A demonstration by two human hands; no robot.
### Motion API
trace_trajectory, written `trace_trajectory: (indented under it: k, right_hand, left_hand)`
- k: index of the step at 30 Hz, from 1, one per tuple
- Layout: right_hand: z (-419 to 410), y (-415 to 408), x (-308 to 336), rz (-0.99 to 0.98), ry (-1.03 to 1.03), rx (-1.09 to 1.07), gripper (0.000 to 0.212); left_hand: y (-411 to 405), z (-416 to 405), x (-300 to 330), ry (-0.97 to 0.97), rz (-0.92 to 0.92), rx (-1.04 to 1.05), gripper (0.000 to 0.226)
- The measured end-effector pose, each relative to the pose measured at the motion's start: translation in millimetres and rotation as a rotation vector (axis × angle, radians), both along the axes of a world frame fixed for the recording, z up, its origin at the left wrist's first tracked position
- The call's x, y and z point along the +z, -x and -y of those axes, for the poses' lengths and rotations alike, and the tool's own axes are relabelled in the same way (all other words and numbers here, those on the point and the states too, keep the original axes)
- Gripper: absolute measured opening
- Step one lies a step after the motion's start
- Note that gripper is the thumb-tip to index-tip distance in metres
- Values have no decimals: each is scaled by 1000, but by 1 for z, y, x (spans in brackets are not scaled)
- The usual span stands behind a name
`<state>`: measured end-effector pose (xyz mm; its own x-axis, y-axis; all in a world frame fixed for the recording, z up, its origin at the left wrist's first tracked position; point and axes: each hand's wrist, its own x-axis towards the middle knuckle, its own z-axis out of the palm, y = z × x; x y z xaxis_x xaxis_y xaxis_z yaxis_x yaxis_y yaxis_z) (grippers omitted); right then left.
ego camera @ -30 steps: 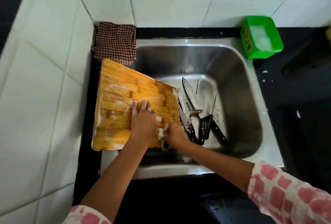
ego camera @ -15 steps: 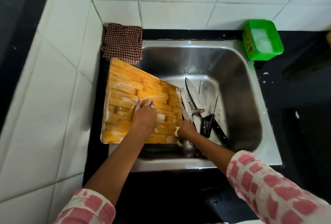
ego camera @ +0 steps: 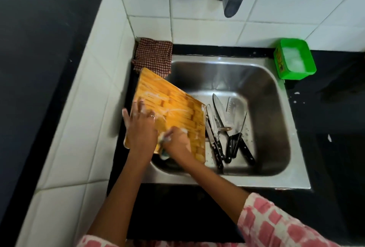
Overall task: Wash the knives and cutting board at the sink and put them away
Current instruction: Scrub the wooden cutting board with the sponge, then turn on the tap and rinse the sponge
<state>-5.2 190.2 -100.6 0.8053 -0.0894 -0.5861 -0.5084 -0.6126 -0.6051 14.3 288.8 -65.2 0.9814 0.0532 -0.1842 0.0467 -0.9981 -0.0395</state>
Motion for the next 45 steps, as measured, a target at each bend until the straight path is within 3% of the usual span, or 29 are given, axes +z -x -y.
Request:
trace_trajectory:
  k: [3,5,8,13,17,21,23,27,31,33,35,40,45]
  right_hand:
    - [-10,10,20,88,-162,27,7]
    - [4,0,10,36,-94,-27,11]
    - [10,-10,4,1,85,-137,15]
    - [-26,19,29,227,-149,60,21]
    - [-21,-1,27,247,-112,-94,19]
    - [-58,32,49,374,-201,129,13]
    - [-56,28,49,391,-230,121,10]
    - [-37,13,41,243,-290,21,13]
    - [-5,9,47,108,-176,205,11]
    - [18,-2,50,19,-199,39,16]
    - [37,-14,60,-34,-382,-243,20]
    - [86,-56,95,-93,-878,-788,16]
    - [120,-90,116,-72,-993,-842,19]
  left_hand:
    - [18,-10,1,260,119,143,38]
    - [25,-15,3,457,191,239,32]
    - [25,-16,11,576,211,311,33]
    - [14,-19,16,582,191,385,34]
    - [11,-21,20,579,156,430,34]
    - [-2,-27,35,528,60,534,26]
    - [-6,-31,39,532,36,530,25]
    - [-4,-24,39,604,-3,498,24]
    - [-4,-3,49,476,-78,498,25]
    - [-11,12,61,421,-113,472,28]
    - [-26,32,75,427,-90,391,34]
    - [-102,107,131,746,71,124,55]
    - [-166,163,176,946,222,126,57]
